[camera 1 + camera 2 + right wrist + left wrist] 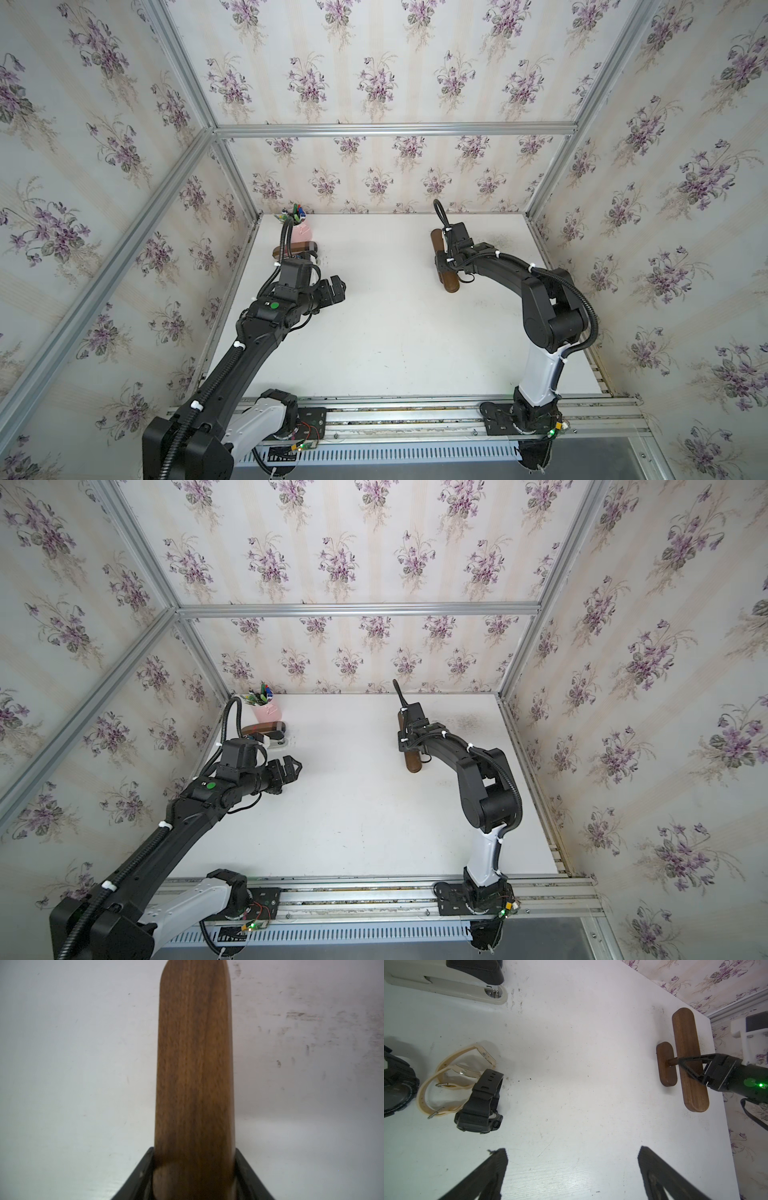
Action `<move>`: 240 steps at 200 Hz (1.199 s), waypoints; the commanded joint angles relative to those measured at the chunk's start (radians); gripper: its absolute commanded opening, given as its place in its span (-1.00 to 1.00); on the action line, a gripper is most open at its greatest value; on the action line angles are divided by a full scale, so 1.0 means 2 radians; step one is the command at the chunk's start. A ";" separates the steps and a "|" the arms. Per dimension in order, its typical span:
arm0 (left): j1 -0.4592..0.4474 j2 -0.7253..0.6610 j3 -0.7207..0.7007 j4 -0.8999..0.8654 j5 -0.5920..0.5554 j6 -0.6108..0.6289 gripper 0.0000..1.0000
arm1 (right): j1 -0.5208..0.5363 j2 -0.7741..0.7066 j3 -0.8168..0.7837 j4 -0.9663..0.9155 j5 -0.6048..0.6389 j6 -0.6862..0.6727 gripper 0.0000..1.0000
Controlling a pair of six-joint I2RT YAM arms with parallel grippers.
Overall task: Place watch on stand
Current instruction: Move the stand to the center of the board.
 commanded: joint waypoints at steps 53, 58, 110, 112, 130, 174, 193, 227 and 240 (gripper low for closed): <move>0.001 -0.001 0.026 -0.017 -0.024 0.004 0.99 | 0.121 -0.036 -0.023 0.026 -0.010 -0.046 -0.57; 0.001 -0.004 0.020 -0.010 -0.021 0.000 0.99 | 0.129 -0.037 -0.024 0.027 -0.011 -0.049 -0.57; 0.001 -0.020 -0.031 0.034 -0.007 -0.029 0.99 | 0.185 -0.031 -0.016 0.028 -0.018 -0.091 -0.57; 0.001 -0.019 -0.031 0.034 -0.006 -0.030 0.99 | 0.185 -0.030 -0.015 0.027 -0.019 -0.092 -0.57; 0.001 -0.014 -0.033 0.036 0.000 -0.030 0.99 | 0.186 -0.024 -0.015 0.030 -0.023 -0.094 -0.57; 0.001 -0.007 -0.041 0.047 0.010 -0.031 0.99 | 0.189 -0.004 -0.007 0.026 -0.013 -0.100 -0.59; 0.001 -0.001 -0.041 0.052 0.016 -0.032 0.99 | 0.190 0.002 -0.006 0.026 -0.011 -0.101 -0.54; 0.000 0.016 -0.035 0.064 0.026 -0.033 0.99 | 0.188 0.001 -0.012 0.022 0.016 -0.092 -0.18; 0.000 0.028 -0.026 0.063 0.025 -0.030 0.99 | 0.185 -0.004 -0.018 0.019 0.024 -0.082 -0.08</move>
